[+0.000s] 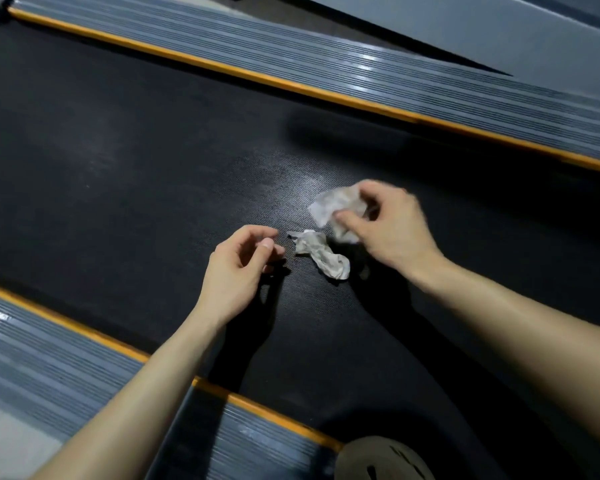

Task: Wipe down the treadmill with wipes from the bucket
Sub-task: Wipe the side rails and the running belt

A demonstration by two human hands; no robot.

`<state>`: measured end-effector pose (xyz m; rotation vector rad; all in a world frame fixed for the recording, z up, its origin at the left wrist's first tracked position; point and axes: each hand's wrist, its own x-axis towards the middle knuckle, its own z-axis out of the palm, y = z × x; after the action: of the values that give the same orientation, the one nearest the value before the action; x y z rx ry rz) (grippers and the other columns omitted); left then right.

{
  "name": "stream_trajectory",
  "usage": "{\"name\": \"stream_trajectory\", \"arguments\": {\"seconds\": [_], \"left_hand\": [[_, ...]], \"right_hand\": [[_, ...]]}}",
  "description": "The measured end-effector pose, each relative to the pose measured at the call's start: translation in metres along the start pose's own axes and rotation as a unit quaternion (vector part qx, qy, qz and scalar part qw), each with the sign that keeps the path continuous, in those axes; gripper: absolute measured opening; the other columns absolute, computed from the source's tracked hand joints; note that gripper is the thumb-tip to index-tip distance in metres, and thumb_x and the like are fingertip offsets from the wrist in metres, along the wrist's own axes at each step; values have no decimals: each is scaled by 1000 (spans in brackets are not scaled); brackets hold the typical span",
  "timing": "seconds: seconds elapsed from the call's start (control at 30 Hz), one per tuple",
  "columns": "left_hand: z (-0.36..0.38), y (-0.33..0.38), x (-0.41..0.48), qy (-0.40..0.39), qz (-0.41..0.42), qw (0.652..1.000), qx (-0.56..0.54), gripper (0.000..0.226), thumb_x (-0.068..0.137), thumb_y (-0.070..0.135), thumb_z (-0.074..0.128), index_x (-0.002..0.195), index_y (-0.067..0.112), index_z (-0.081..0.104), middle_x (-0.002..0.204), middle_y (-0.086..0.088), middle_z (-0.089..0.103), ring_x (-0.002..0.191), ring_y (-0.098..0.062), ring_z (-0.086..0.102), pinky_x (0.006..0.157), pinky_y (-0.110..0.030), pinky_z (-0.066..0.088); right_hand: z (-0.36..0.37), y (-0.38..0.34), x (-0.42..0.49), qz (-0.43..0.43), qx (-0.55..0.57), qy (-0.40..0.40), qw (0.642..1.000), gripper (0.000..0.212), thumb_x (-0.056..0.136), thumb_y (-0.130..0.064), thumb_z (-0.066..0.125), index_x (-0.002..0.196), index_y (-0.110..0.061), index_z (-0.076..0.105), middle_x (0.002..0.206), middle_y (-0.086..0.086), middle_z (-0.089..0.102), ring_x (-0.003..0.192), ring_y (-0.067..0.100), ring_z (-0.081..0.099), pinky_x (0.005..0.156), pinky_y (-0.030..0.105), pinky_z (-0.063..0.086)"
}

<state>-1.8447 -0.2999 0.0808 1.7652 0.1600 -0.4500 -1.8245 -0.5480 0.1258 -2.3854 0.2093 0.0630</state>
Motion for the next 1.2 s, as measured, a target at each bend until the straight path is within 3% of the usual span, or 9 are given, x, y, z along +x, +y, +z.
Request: {"name": "stream_trajectory", "arguments": {"seconds": [0.07,0.1,0.23,0.43,0.63,0.8,0.93,1.07,1.2], "left_hand": [[1,-5,2,3,-1,1000,21,15,110,19,60,117,21,73,98,1,81,95,-13,78,92,-45,64],[2,-7,2,4,-3,1000,28,14,109,20,61,116,23,73,98,3,81,95,-12,78,92,-45,64],[1,-9,4,6,-4,999,45,13,108,19,62,114,24,73,96,5,82,95,-12,78,91,-44,64],[3,-11,4,33,18,990,139,10,104,25,66,108,31,73,91,16,79,87,-3,74,89,-36,61],[13,-9,3,3,24,979,202,10,102,37,66,95,32,71,82,18,77,78,-8,72,79,-38,59],[21,2,-2,-55,-19,987,147,19,95,43,77,87,25,76,81,6,78,77,-18,73,78,-33,58],[23,8,-5,-95,-27,994,51,30,87,44,88,109,27,76,95,1,80,84,-24,73,94,-36,59],[21,0,1,-65,-23,996,59,47,78,49,91,118,35,69,97,0,75,77,-12,65,90,-36,59],[15,2,3,-45,2,997,66,15,85,28,89,93,29,76,112,-2,73,102,-9,69,102,-34,54]], "right_hand": [[-6,6,-2,-90,-62,79,991,11,89,-26,75,91,-19,67,90,-4,59,82,14,55,75,36,47],[-4,9,-6,-138,-82,46,986,10,91,-27,74,95,-19,68,95,-3,56,86,15,55,78,36,48],[17,27,-27,-206,-214,-246,923,48,93,-73,56,110,-33,74,107,-13,53,96,15,57,90,39,52],[21,27,-30,-79,-84,-67,991,30,99,-49,63,121,-30,69,110,-15,61,104,11,65,92,42,56],[26,20,-34,-47,-111,-141,983,47,83,-67,74,115,-35,66,103,-15,63,99,9,63,87,34,53],[19,18,-29,-11,-42,-79,996,14,98,-37,68,105,-32,79,89,-17,78,83,1,71,82,29,57],[9,6,-22,29,58,-59,996,10,98,-31,73,95,-31,83,78,-22,73,73,-9,66,69,9,44],[2,-4,-14,6,81,-136,987,19,103,-27,67,85,-32,71,73,-19,68,68,-3,59,70,19,45],[-11,-11,-8,-12,95,-195,976,19,106,-26,61,89,-26,69,77,-11,65,72,2,55,74,29,48]]}}
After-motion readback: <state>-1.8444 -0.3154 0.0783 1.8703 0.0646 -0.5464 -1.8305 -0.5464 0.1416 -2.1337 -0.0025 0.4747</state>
